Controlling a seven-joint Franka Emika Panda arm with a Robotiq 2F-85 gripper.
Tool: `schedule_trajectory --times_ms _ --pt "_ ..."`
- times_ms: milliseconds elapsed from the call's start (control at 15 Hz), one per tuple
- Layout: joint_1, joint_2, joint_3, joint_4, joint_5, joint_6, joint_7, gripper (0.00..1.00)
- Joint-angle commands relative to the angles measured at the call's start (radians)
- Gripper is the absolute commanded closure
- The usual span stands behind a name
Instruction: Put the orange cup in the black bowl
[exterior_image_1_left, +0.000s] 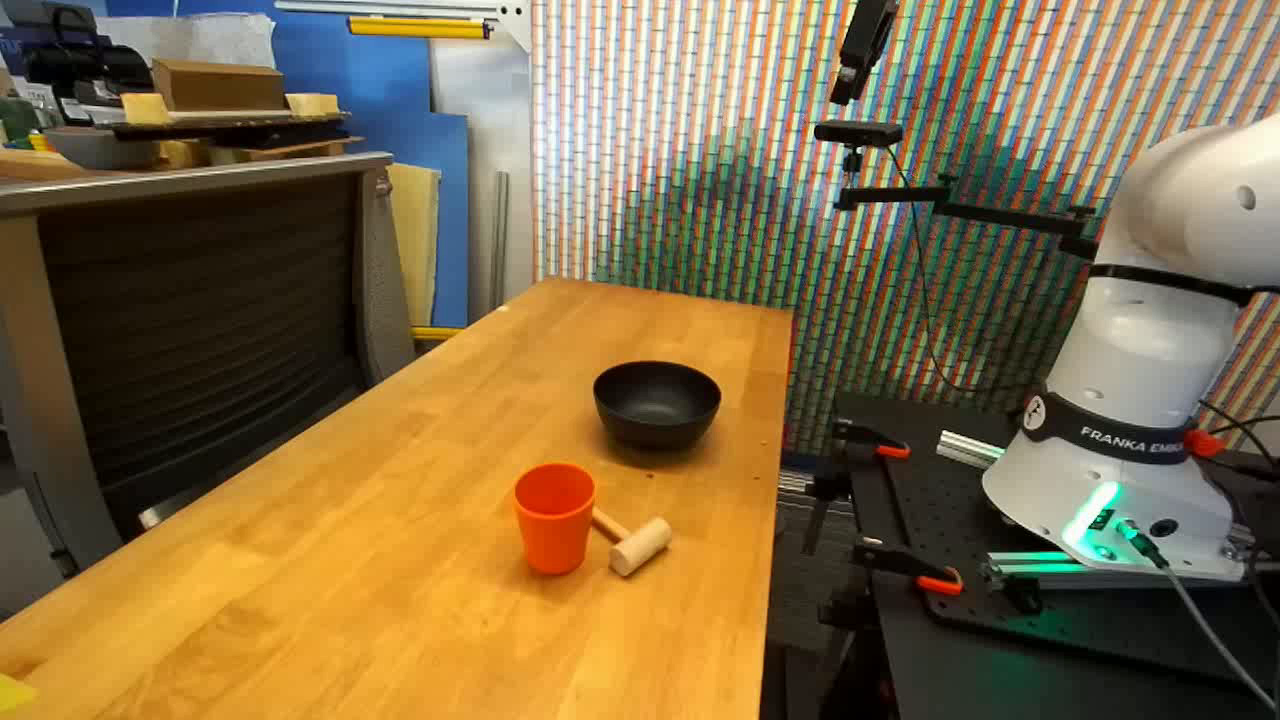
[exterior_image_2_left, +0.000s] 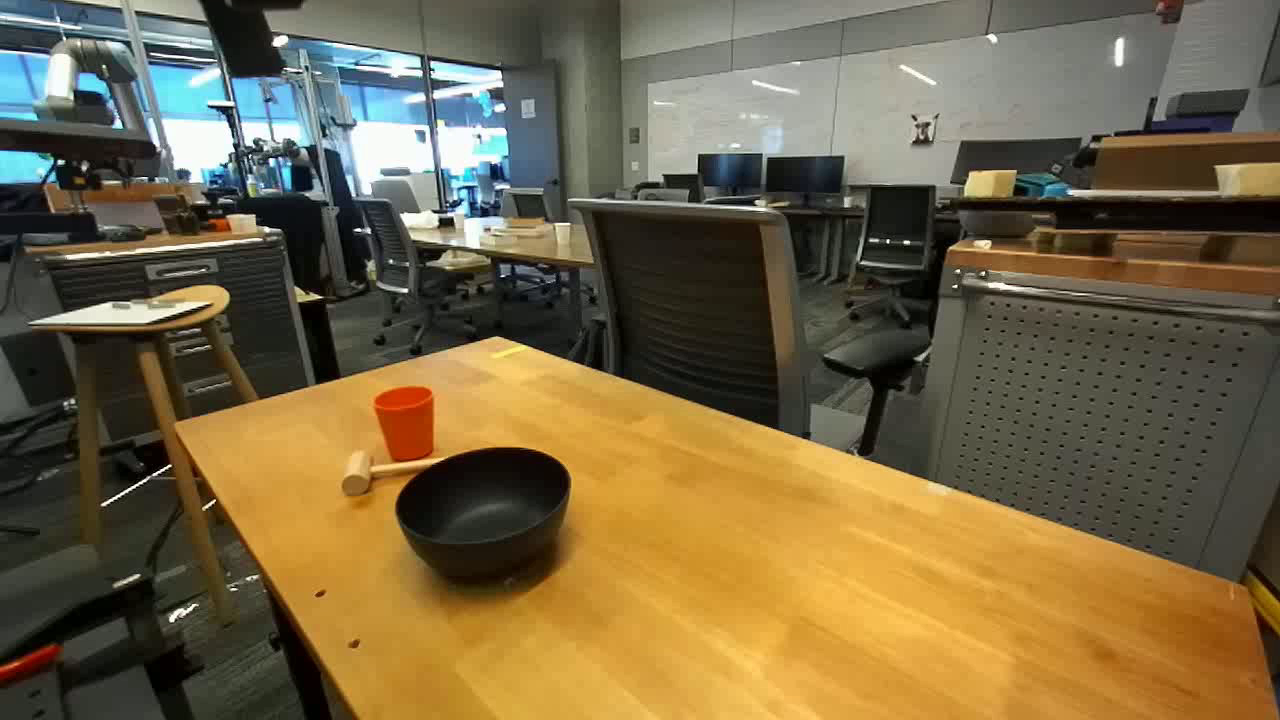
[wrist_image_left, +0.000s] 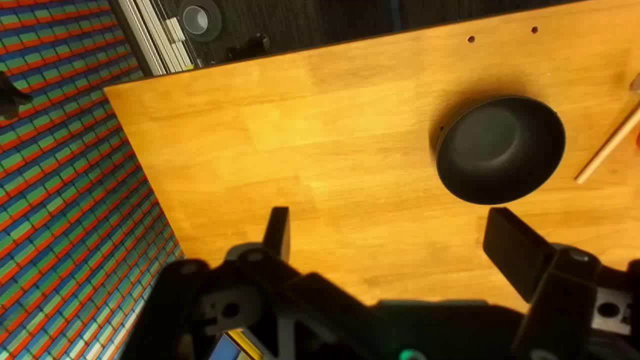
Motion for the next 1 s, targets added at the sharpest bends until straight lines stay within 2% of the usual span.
schedule_trajectory --times_ms 0,200,400,667,933 --pt "0.008 -0.001 -0.005 0.008 -0.004 -0.004 0.004 0.00" --pt "0.008 -0.004 -0.005 0.016 -0.004 -0.004 0.005 0.00" --pt "0.035 0.084 0.037 -0.002 0.029 0.082 0.094 0.00" --pt "0.102 0.250 0.168 -0.024 0.079 0.226 0.262 0.00" --pt "0.139 0.490 0.307 0.027 0.094 0.375 0.477 0.00"
